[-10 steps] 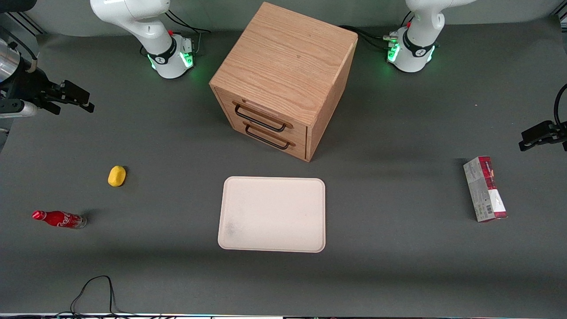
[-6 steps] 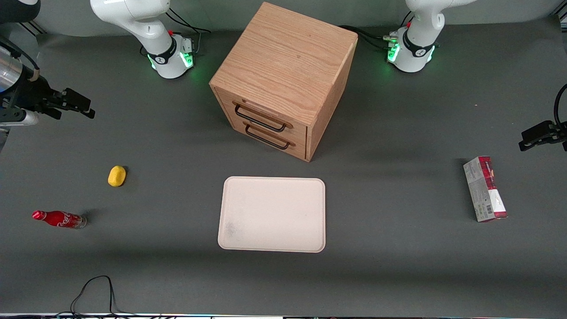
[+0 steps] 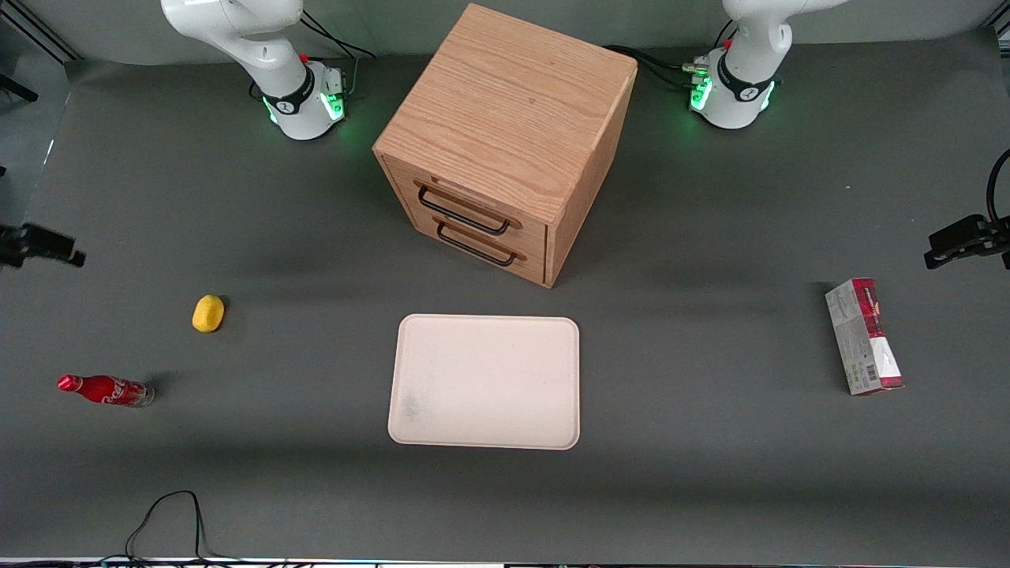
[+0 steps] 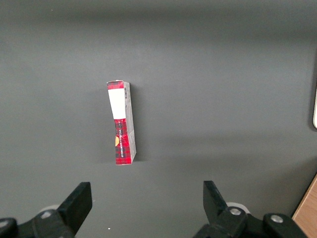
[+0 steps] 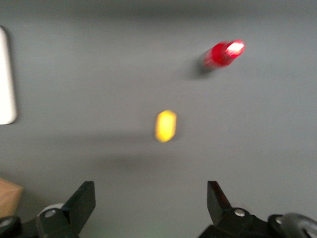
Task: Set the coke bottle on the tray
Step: 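Move the right gripper toward the red Coca-Cola bottle lying on the table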
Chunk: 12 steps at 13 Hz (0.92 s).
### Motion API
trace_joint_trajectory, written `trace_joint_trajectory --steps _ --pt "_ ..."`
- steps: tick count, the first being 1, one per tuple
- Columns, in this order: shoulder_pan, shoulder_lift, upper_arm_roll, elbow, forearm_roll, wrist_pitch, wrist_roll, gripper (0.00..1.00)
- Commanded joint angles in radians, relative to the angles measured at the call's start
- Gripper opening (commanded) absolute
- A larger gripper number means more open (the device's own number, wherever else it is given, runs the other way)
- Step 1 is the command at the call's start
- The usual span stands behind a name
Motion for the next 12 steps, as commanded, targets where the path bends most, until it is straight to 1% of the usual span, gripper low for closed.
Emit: trace_joint_trajectory --steps 1,3,7,12 --pt "0.003 0.188 -0.082 0.119 0.071 0.068 -0.165 1.00" --pt "-0.014 0.263 -0.111 0.121 0.153 0.150 -0.276 1.00" --pt "-0.031 0.400 -0.165 0.121 0.288 0.320 -0.465 1.00" --pt "-0.039 0.492 -0.173 0.125 0.393 0.440 -0.568 1.00"
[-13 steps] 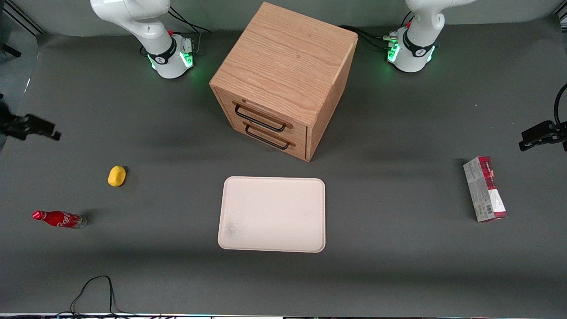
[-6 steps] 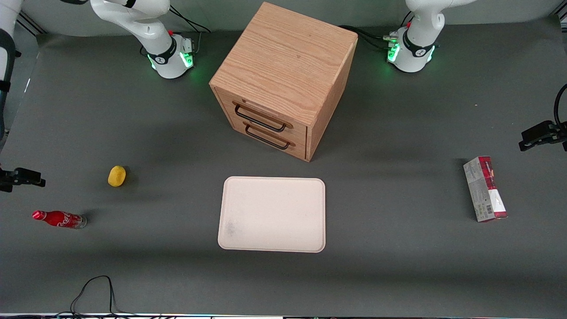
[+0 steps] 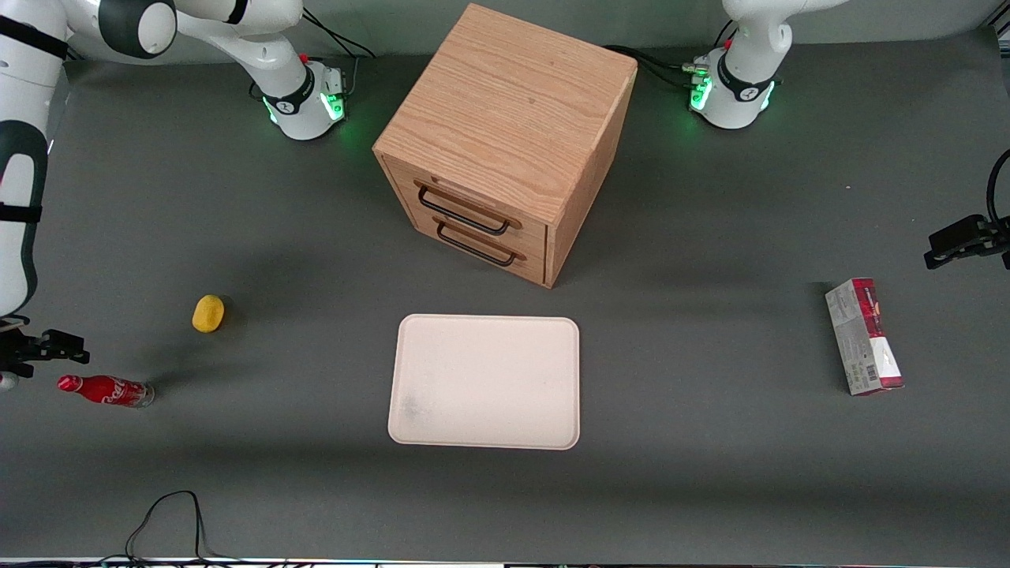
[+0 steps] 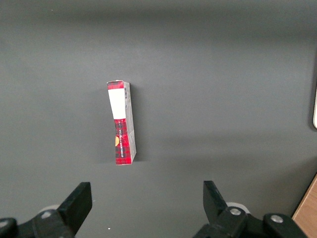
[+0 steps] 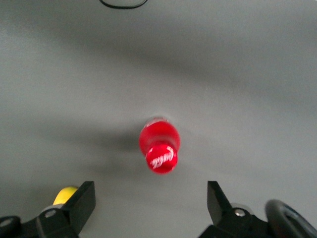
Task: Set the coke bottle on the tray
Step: 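Lower the right gripper over the bottle cap and close on it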
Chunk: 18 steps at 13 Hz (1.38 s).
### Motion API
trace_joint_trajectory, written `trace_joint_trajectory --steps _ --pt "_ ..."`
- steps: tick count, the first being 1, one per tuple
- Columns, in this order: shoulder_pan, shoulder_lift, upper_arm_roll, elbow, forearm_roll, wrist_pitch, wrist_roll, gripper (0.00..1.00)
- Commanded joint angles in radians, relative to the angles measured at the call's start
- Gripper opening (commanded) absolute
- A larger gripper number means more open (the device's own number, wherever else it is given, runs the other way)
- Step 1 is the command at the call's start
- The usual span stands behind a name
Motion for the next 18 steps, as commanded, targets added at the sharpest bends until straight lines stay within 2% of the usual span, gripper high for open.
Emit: trace_joint_trajectory --steps 1,4,6,7,8,9,10,13,16,18 --pt "-0.005 0.063 -0.012 0.058 0.074 0.027 -0.064 1.00" --pt "-0.012 0.109 -0.013 0.086 0.136 0.027 -0.094 1.00" --pt "-0.017 0.120 -0.013 0.088 0.148 0.028 -0.108 1.00" --pt "-0.017 0.120 -0.013 0.088 0.148 0.027 -0.110 0.95" --pt "-0.018 0.120 -0.013 0.086 0.148 0.025 -0.111 0.84" --pt "-0.018 0.120 -0.013 0.088 0.148 0.025 -0.132 0.67" --pt "-0.018 0.126 -0.013 0.088 0.148 0.025 -0.143 0.56" --pt "-0.020 0.126 -0.013 0.088 0.148 0.019 -0.143 0.32" --pt "-0.018 0.117 -0.013 0.109 0.145 0.011 -0.139 0.13" --pt "-0.012 0.095 -0.010 0.156 0.138 -0.068 -0.110 0.13"
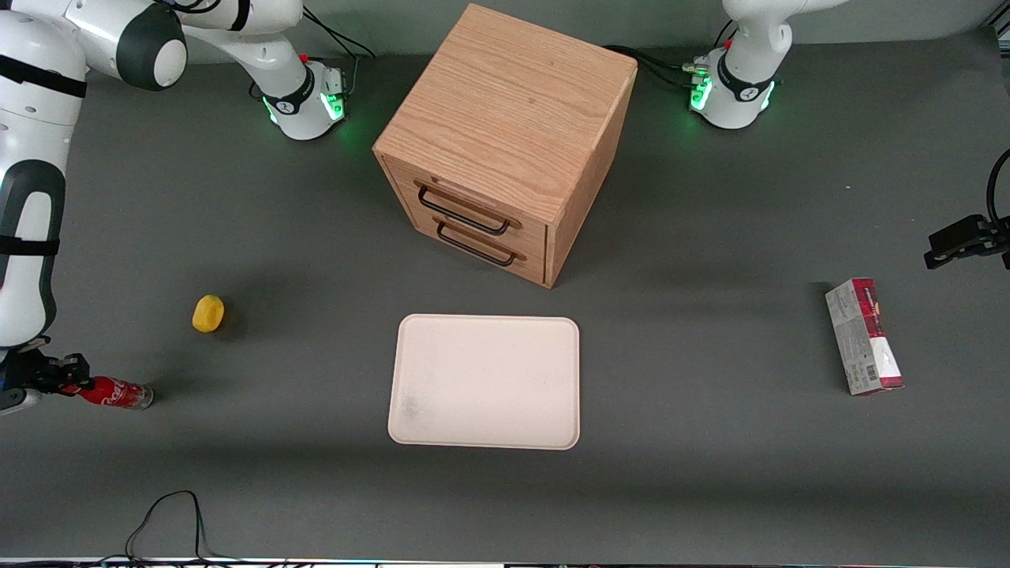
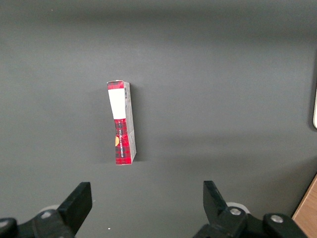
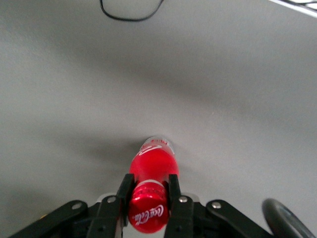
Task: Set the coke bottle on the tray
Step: 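Lift the bottle and carry it with the right gripper to the white tray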
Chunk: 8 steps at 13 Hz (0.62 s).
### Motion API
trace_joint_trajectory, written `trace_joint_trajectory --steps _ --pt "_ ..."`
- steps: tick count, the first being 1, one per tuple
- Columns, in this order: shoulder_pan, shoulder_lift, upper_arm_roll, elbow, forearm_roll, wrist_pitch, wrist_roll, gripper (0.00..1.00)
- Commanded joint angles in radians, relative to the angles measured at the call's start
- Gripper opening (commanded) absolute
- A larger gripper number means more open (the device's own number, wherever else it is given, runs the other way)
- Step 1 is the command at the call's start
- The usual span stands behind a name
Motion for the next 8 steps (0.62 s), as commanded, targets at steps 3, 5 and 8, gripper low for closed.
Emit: trace_joint_trajectory --steps 3,5,8 --pt "0.036 -0.050 0.006 0.224 -0.097 -0.318 0.214 0.13" --pt "0.081 -0.063 0.020 0.354 -0.172 -0.522 0.418 0.13" --pt "0.098 -0.070 0.177 0.578 -0.275 -0.736 0.643 0.14"
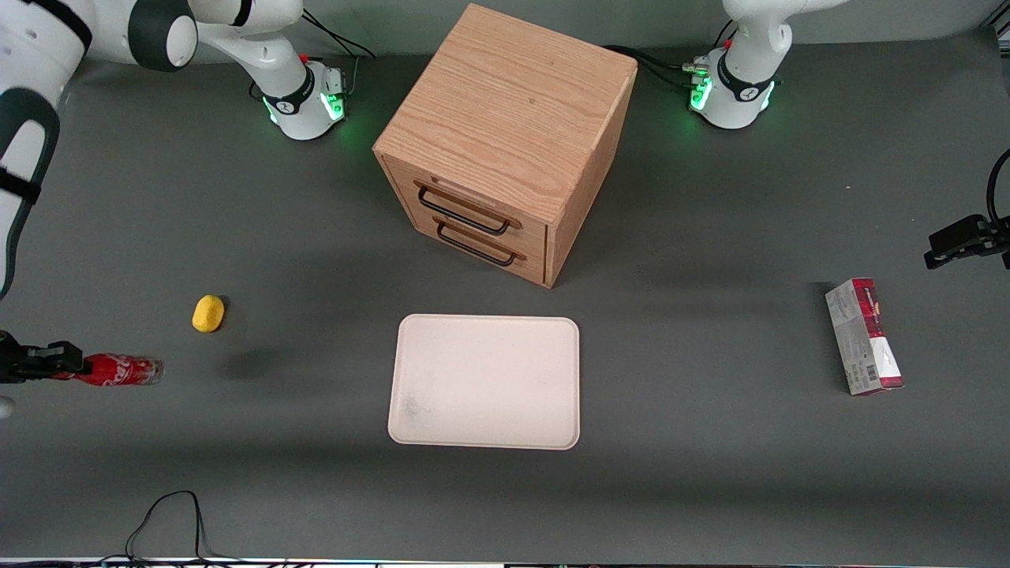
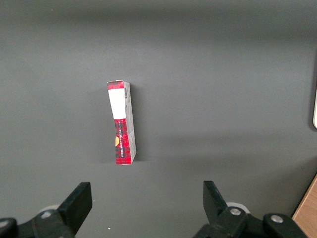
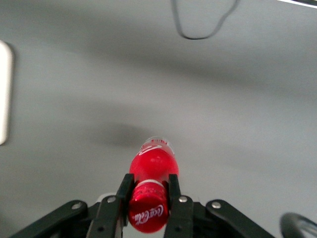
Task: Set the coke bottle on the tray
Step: 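Lift the bottle and carry it with the right gripper to the white tray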
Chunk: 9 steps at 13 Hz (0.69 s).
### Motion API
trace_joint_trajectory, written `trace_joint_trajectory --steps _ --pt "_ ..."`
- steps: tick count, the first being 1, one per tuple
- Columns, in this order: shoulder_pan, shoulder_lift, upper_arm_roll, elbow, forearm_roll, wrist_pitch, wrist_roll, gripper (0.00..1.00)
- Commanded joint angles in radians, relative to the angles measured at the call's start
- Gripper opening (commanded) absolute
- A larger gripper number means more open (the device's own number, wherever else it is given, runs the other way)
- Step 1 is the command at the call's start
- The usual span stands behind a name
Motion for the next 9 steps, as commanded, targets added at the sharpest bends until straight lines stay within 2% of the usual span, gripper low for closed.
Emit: trace_joint_trajectory --steps 1,4,7,9 --pt "-0.001 -0.011 0.171 0.169 -0.105 -0.120 0.196 0.14" --pt "0.001 -0.033 0.464 0.173 -0.238 -0.080 0.397 0.14" --pt "-0.001 0.039 0.771 0.167 -0.457 0.065 0.630 0.15" --pt "0.010 0.118 0.849 0.147 -0.504 0.182 0.706 0.15"
